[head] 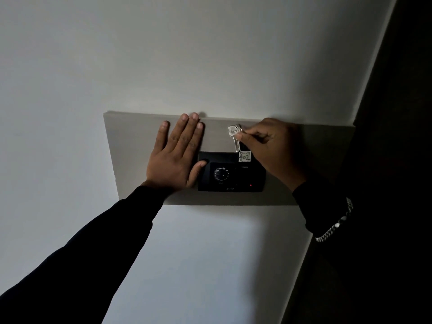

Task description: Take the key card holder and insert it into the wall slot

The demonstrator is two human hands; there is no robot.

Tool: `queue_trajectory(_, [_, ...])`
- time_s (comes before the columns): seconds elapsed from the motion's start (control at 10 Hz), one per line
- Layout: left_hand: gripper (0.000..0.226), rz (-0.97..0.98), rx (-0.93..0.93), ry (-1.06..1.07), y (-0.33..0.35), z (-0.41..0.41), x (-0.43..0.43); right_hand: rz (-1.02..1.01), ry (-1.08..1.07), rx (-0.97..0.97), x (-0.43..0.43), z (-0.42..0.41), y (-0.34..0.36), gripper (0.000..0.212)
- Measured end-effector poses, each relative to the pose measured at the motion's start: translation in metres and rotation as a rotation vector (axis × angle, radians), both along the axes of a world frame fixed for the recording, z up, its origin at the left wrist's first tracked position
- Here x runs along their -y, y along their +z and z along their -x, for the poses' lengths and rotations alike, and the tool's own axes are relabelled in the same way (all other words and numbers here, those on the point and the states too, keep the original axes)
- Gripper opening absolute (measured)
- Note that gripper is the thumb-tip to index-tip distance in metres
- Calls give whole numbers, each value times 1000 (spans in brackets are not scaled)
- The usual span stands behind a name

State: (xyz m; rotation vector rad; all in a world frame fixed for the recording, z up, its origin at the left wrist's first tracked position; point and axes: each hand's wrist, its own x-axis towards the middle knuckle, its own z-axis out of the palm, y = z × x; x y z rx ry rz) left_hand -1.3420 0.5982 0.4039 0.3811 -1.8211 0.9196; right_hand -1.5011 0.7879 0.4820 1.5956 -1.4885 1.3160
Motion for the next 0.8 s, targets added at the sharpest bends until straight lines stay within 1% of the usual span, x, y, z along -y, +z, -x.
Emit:
queue_trajectory(0.2, [80,-3,1,-4,-1,0,0,-9,11,-13,-2,3,-3,21])
queue_trajectory(0.3, [81,-12,-1,1,-2,1,1,-15,-9,-51,-3,8,-14,19])
queue_trajectory(0.4, [82,-43,24,32,0,0,-1,-2,2,-51,-4,10,-20,10])
queue_trajectory(0.5, [82,-124,72,86,2,-3,-8,10,-16,-39,-6,7,-24,12])
queue_trajectory(0.6, [81,-233,128,101,4,-8,-21,-57,30,43,-14,2,-32,30])
queue_trajectory(0.7, [81,-327,139,41,9,-13,-38,-101,25,128,-22,1,-34,42])
queue_trajectory(0.8, [78,-396,164,-48,23,-25,-46,-33,15,186,-46,-2,-14,48])
